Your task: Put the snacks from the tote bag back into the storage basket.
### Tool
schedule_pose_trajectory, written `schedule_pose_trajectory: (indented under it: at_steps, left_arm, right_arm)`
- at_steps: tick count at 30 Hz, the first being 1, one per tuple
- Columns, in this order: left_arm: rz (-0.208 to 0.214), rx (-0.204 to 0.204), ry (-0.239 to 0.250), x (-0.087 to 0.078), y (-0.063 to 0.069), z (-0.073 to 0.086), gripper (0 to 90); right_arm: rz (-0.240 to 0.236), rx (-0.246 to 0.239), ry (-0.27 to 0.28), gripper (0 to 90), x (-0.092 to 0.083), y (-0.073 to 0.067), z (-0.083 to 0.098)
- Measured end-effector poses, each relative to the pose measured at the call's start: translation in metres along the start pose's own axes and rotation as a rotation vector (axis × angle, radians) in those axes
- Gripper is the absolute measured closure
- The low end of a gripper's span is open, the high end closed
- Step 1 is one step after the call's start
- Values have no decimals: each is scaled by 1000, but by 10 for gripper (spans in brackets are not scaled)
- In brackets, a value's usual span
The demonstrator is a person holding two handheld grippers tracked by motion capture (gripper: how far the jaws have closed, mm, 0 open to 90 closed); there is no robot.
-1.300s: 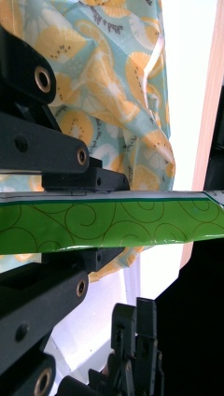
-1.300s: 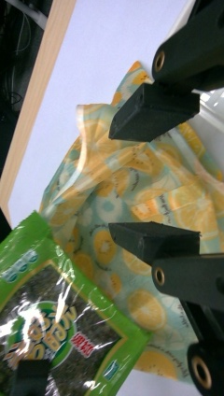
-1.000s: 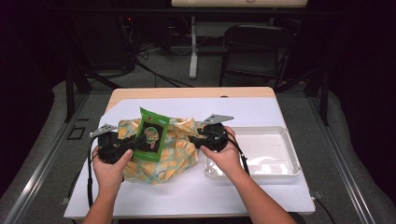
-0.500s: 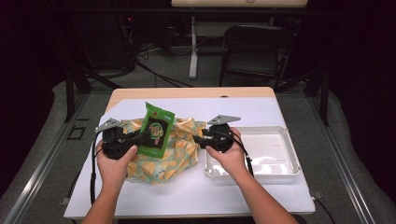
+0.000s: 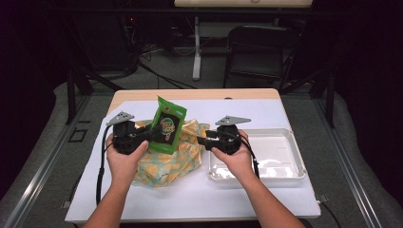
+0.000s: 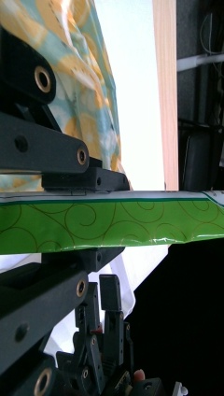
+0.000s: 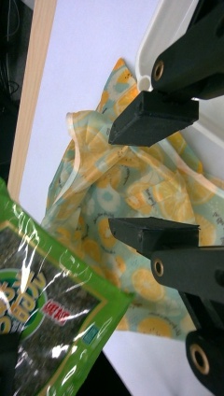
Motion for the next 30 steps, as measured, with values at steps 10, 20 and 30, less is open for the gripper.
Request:
schedule_pose_trajectory:
  at_steps: [10, 20, 30]
  left_arm:
    - [35, 19, -6, 14, 15, -1, 716]
    - [66, 37, -18, 25, 30, 3, 716]
    - [98, 59, -29, 33, 43, 3, 716]
  right_arm:
    - [-25, 13, 21, 506, -3, -3, -3]
    - [-42, -1, 16, 494, -2, -8, -2]
    - [-87, 31, 9, 476, -1, -11, -1]
Point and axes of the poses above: each handheld gripper's, and its own axes: x roughly forward along the jaws, z roughly out of its underside, y roughly to its right, the point moved 9 cm from there along x, roughly forward along the jaws
